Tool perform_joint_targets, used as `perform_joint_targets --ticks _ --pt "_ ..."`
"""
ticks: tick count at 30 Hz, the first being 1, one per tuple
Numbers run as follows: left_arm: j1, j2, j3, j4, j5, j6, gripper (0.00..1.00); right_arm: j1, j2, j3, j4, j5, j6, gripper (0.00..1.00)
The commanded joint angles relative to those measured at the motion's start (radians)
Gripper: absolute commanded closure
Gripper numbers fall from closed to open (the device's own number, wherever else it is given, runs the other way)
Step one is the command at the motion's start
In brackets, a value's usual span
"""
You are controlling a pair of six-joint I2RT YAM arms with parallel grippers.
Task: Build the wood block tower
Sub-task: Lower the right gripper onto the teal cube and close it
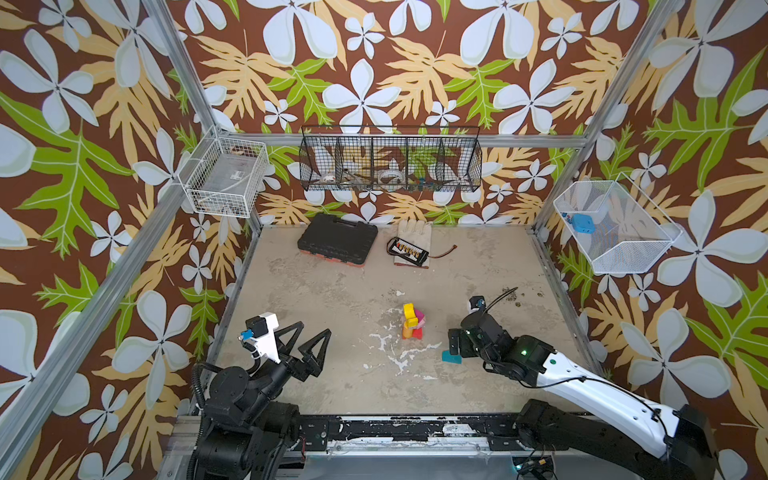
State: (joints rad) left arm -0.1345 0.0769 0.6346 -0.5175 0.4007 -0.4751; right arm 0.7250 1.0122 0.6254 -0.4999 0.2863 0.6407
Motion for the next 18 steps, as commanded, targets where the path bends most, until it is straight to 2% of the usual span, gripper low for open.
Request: perform_joint_targets --ticks 1,9,13,18 --pt "0.000 -0.002 -0.003 0.027 0.003 -0.001 0.00 -0.053 0.059 -0.038 0.156 -0.148 -0.046 0.00" --pt "-0.001 0.008 -0.003 0.028 0.004 -0.003 0.00 -0.056 0.226 -0.071 0.281 -0.271 -0.087 0.01" --pt "0.000 0.008 -0.003 0.028 0.005 -0.002 0.00 -0.056 0.285 -0.078 0.297 -0.303 -0.099 0.07" --pt "-0.001 0.008 -0.003 0.028 0.006 -0.003 0.00 -0.055 0.287 -0.101 0.308 -0.336 -0.101 0.12"
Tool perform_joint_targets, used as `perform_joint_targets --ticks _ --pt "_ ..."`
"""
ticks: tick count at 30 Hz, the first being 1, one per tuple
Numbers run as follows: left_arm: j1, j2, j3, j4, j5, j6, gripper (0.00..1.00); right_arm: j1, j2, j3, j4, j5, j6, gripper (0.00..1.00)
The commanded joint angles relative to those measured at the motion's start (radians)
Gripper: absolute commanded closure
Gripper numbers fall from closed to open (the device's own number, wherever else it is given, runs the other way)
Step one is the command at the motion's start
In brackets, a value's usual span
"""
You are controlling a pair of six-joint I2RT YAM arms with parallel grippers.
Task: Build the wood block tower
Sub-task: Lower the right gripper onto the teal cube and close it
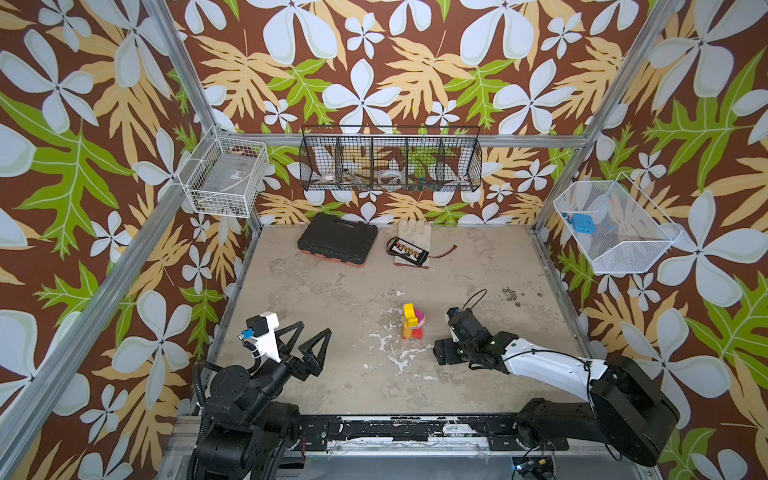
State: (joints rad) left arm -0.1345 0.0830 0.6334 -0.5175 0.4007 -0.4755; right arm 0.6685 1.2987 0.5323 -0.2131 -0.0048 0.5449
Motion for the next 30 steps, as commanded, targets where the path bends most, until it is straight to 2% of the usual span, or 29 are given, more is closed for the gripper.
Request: perform_joint_targets --ticks 1,9,14,24,30 --pt "0.000 0.001 -0.001 0.028 0.006 -0.002 0.00 0.004 -0.002 -0.013 0.023 -0.054 -0.006 0.14" --pt "-0.001 -0.001 -0.003 0.028 0.006 -0.002 0.00 0.059 -0.049 -0.038 -0.001 -0.044 0.025 0.26" --pt "0.000 -0.004 -0.003 0.028 0.006 -0.002 0.00 0.129 -0.041 -0.001 -0.051 0.000 0.051 0.32" --pt "-0.001 -0.003 -0.003 0.028 0.003 -0.002 0.00 0.187 -0.010 0.012 -0.103 0.048 0.087 0.44" --pt "0.000 -0.004 -0.003 0.028 0.004 -0.002 0.00 0.217 -0.008 0.023 -0.128 0.075 0.109 0.59"
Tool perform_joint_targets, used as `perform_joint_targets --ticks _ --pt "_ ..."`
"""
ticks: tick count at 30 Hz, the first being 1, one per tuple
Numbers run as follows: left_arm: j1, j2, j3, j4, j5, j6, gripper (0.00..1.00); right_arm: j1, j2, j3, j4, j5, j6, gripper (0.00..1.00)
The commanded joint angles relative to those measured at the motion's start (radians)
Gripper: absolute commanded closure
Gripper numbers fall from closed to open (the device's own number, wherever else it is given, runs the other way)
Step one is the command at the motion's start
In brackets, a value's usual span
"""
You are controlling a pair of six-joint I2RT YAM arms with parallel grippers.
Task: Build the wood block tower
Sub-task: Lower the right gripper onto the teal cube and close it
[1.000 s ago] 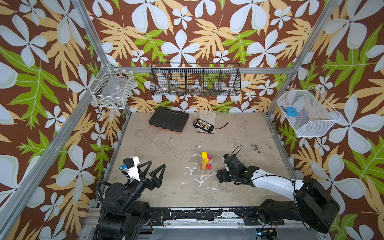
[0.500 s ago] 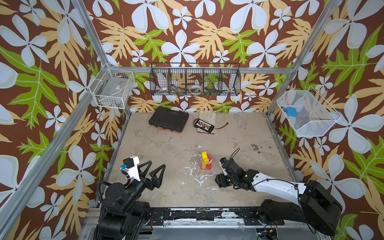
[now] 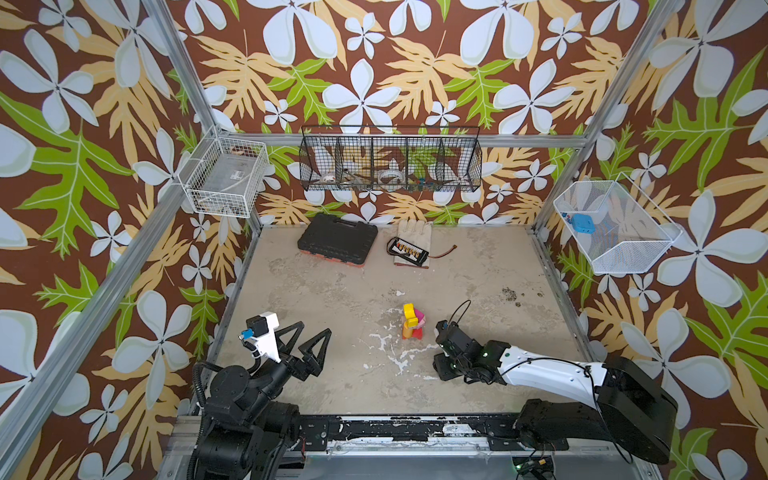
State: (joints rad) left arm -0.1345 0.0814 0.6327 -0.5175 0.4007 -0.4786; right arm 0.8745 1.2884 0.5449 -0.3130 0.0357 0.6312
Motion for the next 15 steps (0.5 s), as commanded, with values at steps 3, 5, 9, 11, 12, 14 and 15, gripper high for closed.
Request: perform_joint_targets --ticks 3,5,9,11,12,14,15 --pt "-0.001 -0.002 -0.002 0.028 0.004 0.000 0.00 0.017 0.002 0.018 -0.041 0.044 0.031 0.65" --pt "0.000 -0.002 -0.002 0.028 0.004 0.001 0.00 0.018 -0.003 0.022 -0.049 0.048 0.037 0.69" --pt "0.001 0.001 -0.004 0.029 0.009 0.001 0.00 0.020 -0.028 0.051 -0.100 0.085 0.059 0.76" --pt "0.000 0.005 -0.007 0.033 0.029 0.002 0.00 0.020 -0.063 0.096 -0.162 0.114 0.073 0.79" --pt "0.001 0.009 -0.007 0.031 0.044 0.003 0.00 0.020 -0.080 0.123 -0.199 0.130 0.082 0.80" --pt "0.000 0.023 -0.014 0.037 0.090 0.003 0.00 0.020 -0.115 0.189 -0.275 0.163 0.099 0.81" --pt "0.000 0.033 -0.020 0.041 0.116 0.001 0.00 0.020 -0.132 0.227 -0.309 0.169 0.099 0.82"
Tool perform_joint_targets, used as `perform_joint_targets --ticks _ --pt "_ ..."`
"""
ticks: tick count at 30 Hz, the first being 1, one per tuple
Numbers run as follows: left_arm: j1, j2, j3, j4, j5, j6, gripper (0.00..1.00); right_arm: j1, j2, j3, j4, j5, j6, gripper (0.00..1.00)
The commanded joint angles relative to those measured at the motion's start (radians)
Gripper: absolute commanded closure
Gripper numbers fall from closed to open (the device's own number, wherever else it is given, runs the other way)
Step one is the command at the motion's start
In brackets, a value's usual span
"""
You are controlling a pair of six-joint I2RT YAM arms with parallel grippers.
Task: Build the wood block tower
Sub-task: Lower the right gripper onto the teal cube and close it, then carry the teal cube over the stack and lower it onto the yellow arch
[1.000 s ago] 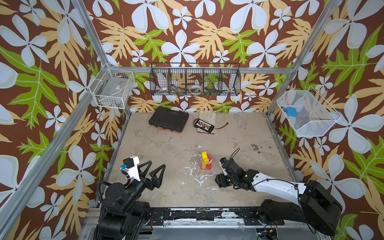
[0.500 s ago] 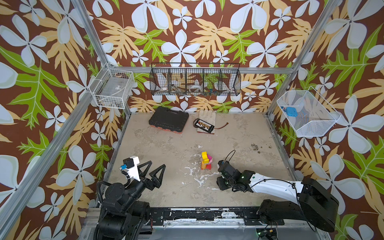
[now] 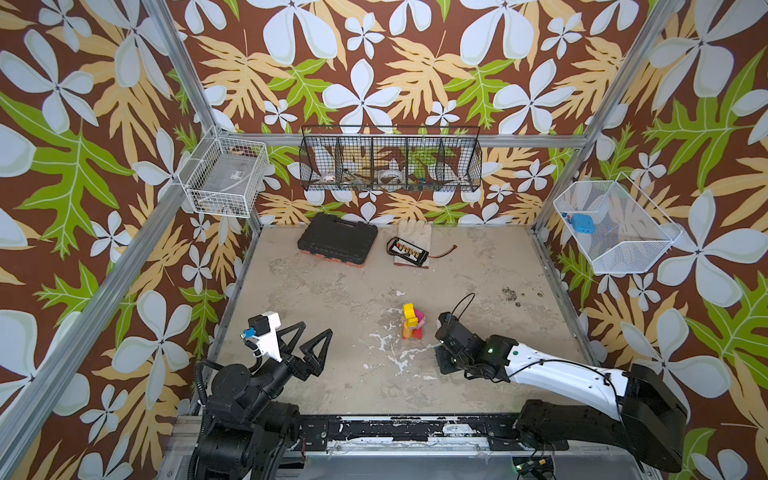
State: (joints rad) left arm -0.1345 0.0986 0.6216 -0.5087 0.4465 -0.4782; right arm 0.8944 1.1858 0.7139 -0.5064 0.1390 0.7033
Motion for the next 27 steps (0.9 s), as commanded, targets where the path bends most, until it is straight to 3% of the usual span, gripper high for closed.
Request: perform_joint_targets --ticks 1,6,16,21,27 --pt "-0.001 0.033 -0.014 0.036 0.095 0.000 0.00 0.000 -0.043 0.099 -0.143 0.066 0.026 0.82" --pt "0.000 0.105 -0.034 0.057 0.200 0.002 0.00 0.000 -0.034 0.314 -0.244 0.061 -0.006 0.83" --pt "-0.001 0.127 -0.039 0.064 0.201 -0.001 0.00 0.000 0.257 0.671 -0.360 0.046 -0.058 0.91" --pt "0.000 0.115 -0.041 0.067 0.192 -0.003 0.00 0.000 0.382 0.765 -0.403 0.063 -0.059 0.99" --pt "-0.001 0.111 -0.040 0.067 0.190 -0.002 0.00 0.000 0.463 0.833 -0.438 0.076 -0.063 1.00"
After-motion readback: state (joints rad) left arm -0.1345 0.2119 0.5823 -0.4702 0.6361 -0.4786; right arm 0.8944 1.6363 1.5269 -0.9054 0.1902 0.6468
